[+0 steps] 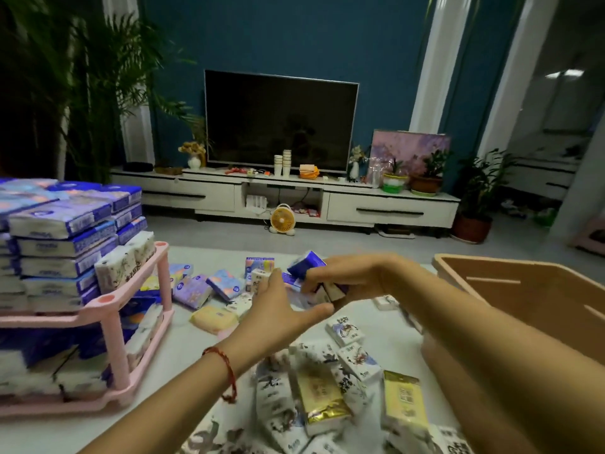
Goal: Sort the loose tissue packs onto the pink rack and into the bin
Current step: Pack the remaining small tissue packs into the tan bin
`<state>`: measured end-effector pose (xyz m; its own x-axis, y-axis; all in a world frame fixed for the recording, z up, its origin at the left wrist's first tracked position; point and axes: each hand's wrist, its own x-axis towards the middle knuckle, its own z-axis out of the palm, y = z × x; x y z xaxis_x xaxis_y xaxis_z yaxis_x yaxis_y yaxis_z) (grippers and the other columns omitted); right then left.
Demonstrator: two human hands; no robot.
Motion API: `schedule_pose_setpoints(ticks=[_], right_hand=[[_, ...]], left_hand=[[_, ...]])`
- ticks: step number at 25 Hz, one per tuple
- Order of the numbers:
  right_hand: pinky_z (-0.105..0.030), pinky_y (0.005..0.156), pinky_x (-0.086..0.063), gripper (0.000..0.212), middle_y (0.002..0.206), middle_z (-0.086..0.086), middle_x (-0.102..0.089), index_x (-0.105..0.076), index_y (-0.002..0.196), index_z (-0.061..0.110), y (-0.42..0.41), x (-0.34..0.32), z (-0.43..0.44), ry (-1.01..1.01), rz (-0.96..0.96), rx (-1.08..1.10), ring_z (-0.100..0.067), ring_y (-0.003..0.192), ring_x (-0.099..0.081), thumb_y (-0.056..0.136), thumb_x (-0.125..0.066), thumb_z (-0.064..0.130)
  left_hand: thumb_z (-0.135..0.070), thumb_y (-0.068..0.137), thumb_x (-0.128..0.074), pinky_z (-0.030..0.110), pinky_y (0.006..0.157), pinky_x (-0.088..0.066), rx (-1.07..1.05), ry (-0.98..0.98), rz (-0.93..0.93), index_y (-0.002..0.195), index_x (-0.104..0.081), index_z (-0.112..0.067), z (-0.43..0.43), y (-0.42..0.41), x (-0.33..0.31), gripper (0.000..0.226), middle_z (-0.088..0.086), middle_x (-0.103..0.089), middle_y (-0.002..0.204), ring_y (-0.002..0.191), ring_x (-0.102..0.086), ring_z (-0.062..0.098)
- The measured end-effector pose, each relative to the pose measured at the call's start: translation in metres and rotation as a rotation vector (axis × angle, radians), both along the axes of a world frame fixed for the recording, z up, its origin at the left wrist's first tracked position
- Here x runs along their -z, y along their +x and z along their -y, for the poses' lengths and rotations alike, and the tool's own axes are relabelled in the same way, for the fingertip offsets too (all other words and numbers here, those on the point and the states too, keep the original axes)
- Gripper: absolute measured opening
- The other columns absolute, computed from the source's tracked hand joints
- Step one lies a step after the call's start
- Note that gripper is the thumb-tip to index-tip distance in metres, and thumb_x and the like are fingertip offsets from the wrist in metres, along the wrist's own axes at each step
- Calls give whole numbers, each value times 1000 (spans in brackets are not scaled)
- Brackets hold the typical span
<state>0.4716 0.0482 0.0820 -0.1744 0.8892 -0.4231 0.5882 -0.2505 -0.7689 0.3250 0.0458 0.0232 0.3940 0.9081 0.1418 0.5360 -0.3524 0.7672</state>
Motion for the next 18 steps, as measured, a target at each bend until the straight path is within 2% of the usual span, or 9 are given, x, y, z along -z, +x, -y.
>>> schedule_pose_setpoints(ticks=[3,4,6,8,10,11,13,16,18], right_hand=[[-25,70,-53,12,83,-8,-58,-53,93,8,14,-42,54,89,-9,-15,-15,70,-57,94,-47,19],[-24,67,-54,18,84,-8,-61,-54,95,8,25,-53,73,125,-13,16,-15,69,-60,95,-48,25],[-19,53,-51,31,84,-9,-65,-56,94,12,59,-68,106,242,68,149,-12,60,-63,95,-46,41],[-17,43,-41,33,73,-7,-59,-54,80,18,113,-66,136,388,422,290,-10,47,-55,95,-43,45],[-23,51,-37,36,72,-9,-55,-54,71,14,165,-47,160,366,896,249,-20,55,-50,93,-46,41],[-26,57,-35,36,76,-11,-54,-55,74,10,188,-33,173,281,1037,185,-25,63,-48,92,-49,40],[-27,66,-35,39,87,-17,-56,-61,90,2,213,0,192,71,1139,42,-29,74,-49,90,-53,40],[-33,78,-45,36,106,-15,-64,-64,108,10,238,44,204,-136,1077,-76,-32,92,-60,85,-61,38],[-35,82,-50,46,110,-10,-63,-62,107,21,250,47,201,-205,898,35,-26,86,-62,67,-72,41]], left_hand=[[-35,74,-69,21,73,-43,21,141,95,117,-43,-17,35,30,-38,53,6,-47,120,101,-50,17],[-30,72,-70,17,64,-42,19,166,141,112,-45,-16,46,40,-50,50,6,-51,112,90,-52,15],[-30,61,-76,18,55,-40,38,116,229,113,-43,-14,65,61,-72,64,5,-55,102,79,-52,12],[-32,53,-81,22,57,-41,75,55,254,114,-41,-14,82,86,-88,75,3,-56,93,74,-52,12],[-28,58,-84,21,58,-42,163,15,234,112,-43,-12,95,112,-96,70,1,-57,87,71,-52,10],[-27,60,-83,21,59,-42,226,-3,204,111,-47,-11,103,131,-99,65,1,-58,86,71,-52,10],[-29,62,-81,22,60,-45,343,-39,55,102,-53,-13,113,171,-101,51,2,-60,84,71,-52,9],[-30,62,-81,22,66,-43,588,6,-421,77,-66,-21,124,234,-97,23,-9,-65,71,66,-52,2],[-18,67,-79,15,65,-40,756,-39,-792,100,-68,-14,127,268,-86,35,-7,-67,87,71,-51,5]])
